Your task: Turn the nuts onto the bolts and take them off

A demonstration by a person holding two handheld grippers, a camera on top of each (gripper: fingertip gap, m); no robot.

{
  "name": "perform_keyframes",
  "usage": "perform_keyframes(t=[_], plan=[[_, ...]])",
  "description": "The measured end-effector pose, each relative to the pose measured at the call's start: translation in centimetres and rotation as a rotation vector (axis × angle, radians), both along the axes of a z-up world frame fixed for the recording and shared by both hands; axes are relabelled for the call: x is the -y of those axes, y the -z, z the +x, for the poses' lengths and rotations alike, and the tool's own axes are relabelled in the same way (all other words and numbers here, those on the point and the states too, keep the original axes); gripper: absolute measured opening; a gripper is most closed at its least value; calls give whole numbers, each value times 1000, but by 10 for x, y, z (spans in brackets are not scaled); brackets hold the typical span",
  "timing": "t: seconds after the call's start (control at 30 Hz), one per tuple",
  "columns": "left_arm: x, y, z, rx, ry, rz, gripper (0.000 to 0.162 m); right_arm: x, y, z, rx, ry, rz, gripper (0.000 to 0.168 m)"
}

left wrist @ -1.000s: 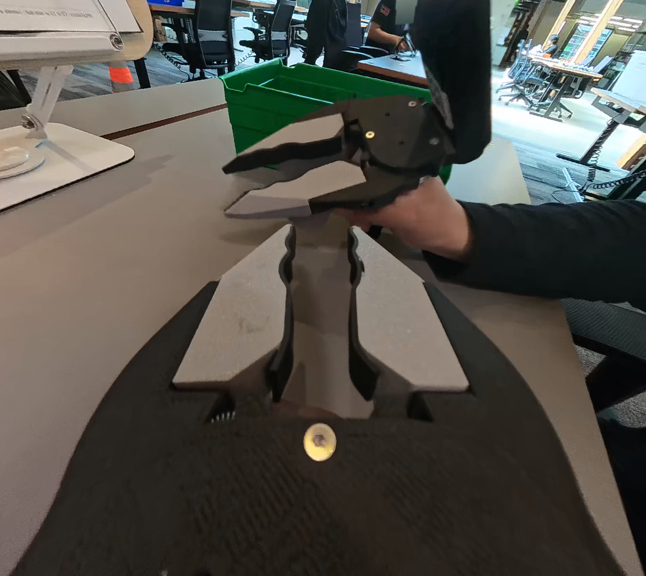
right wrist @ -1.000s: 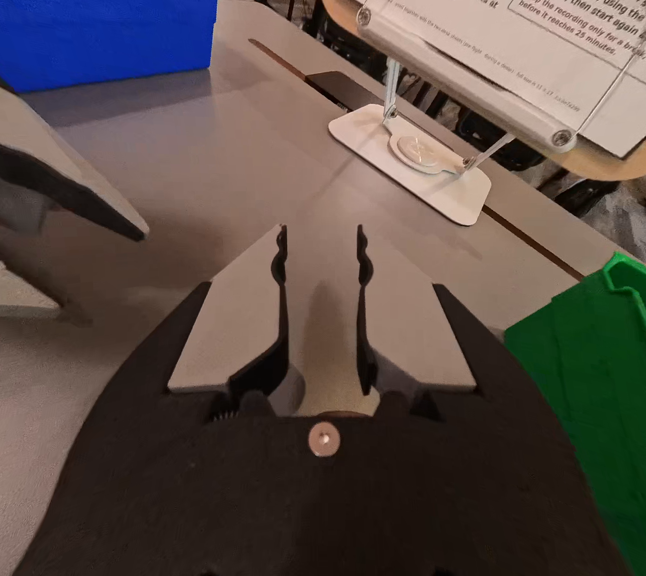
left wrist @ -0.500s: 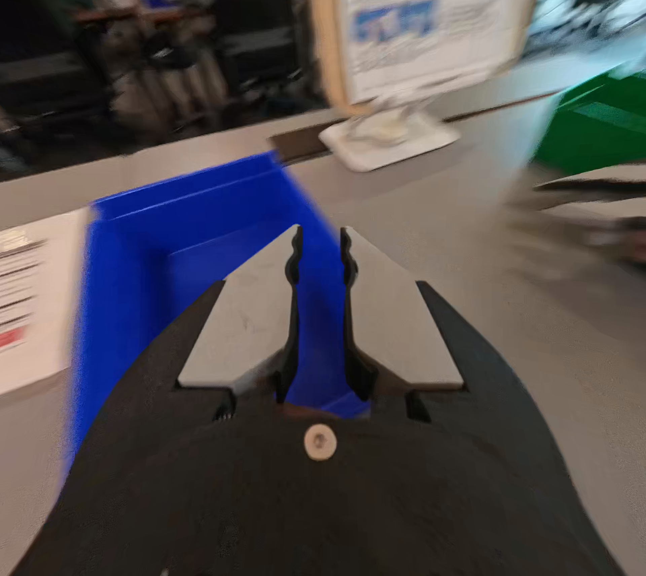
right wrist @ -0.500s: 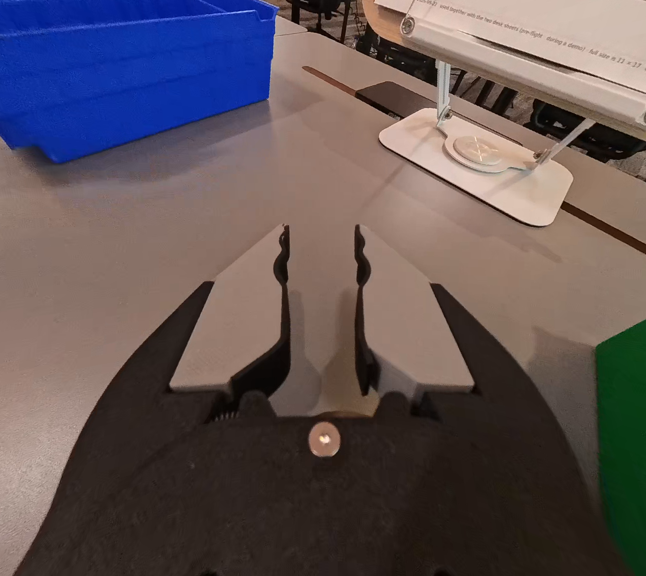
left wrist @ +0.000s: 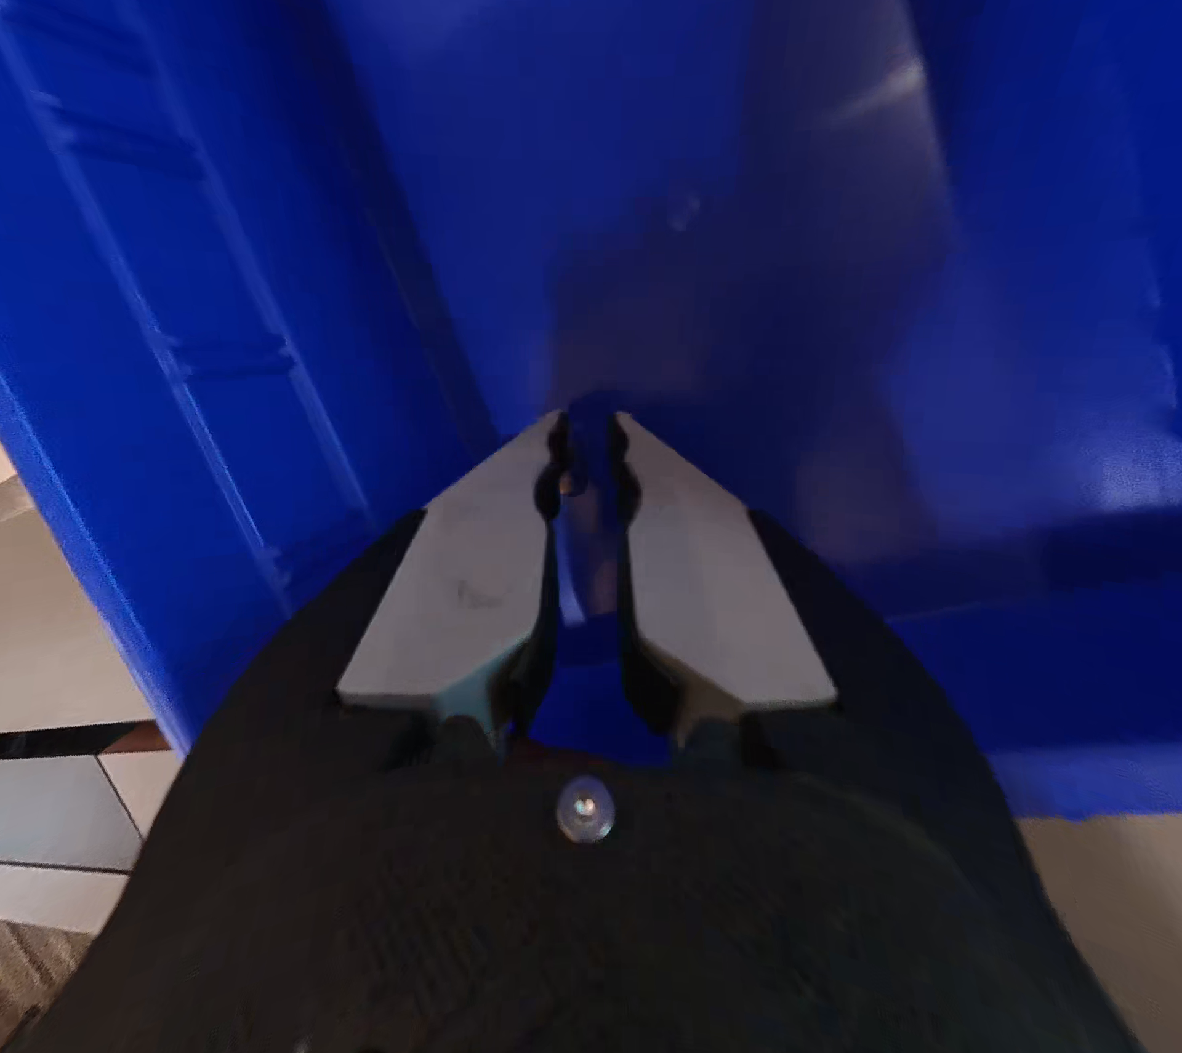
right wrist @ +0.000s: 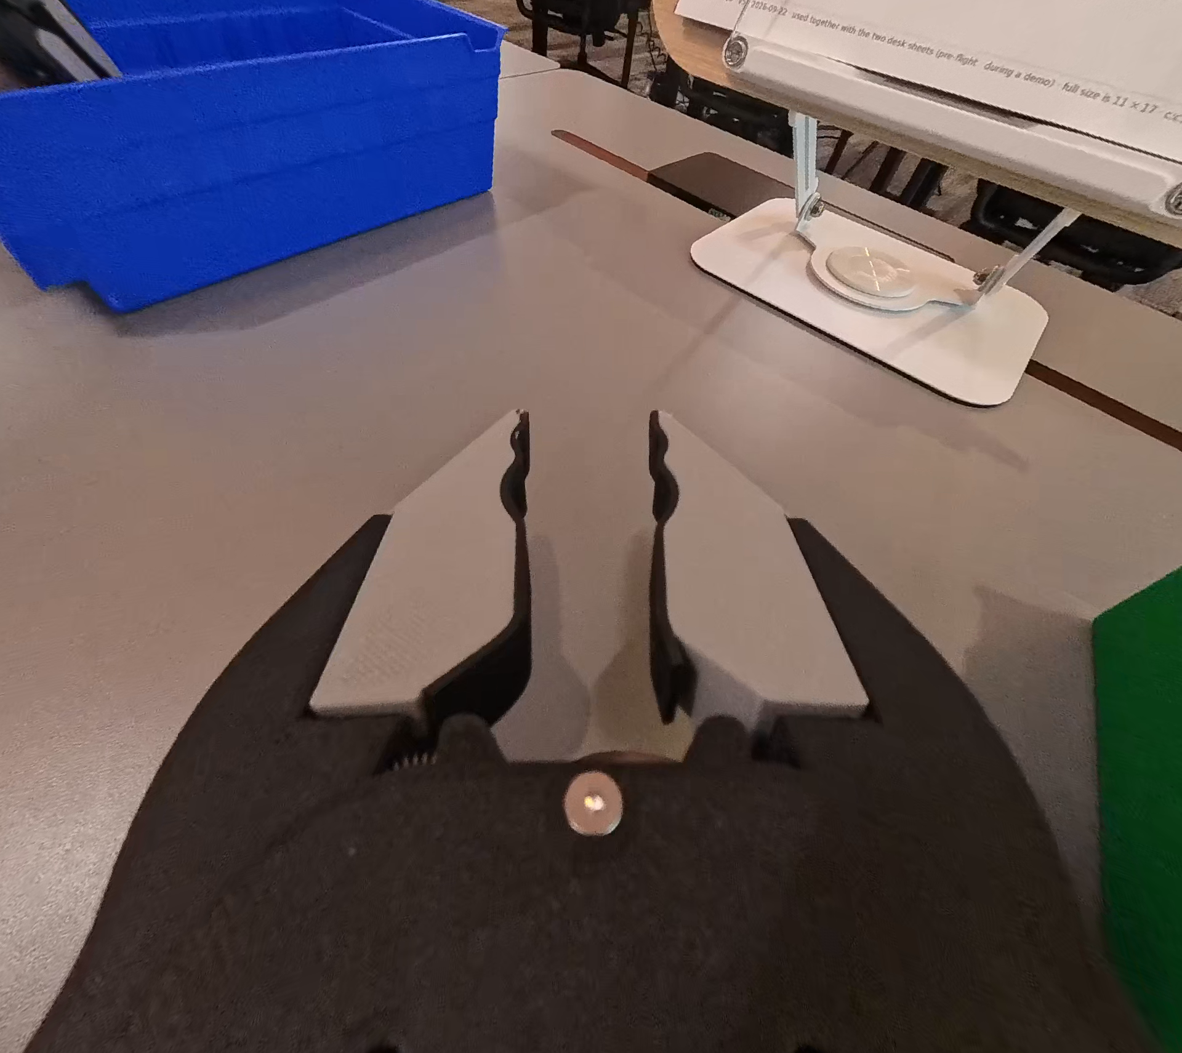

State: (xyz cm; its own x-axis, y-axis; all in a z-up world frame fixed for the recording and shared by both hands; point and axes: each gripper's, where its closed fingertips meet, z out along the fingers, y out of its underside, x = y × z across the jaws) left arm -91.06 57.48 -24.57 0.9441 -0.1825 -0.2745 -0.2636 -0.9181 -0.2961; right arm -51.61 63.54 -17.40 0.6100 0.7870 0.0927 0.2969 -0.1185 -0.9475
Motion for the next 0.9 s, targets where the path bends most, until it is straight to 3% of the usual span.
perform_keyframes(t=[0.1,0.33,0.73,0.9], plan=[[0,2,1,-3,12,-11,0,1,-3,-2,-10,-9,7,34],[5,-1,-1,-99,78,9,0,10,1,-12,21,-46,15,34],[3,-42,22,-19,111,158,0,8,3,-9,-11,-39,-20,33],[15,-37,22,7,107,95,18,7,6,-8,-10,-38,-30,34]])
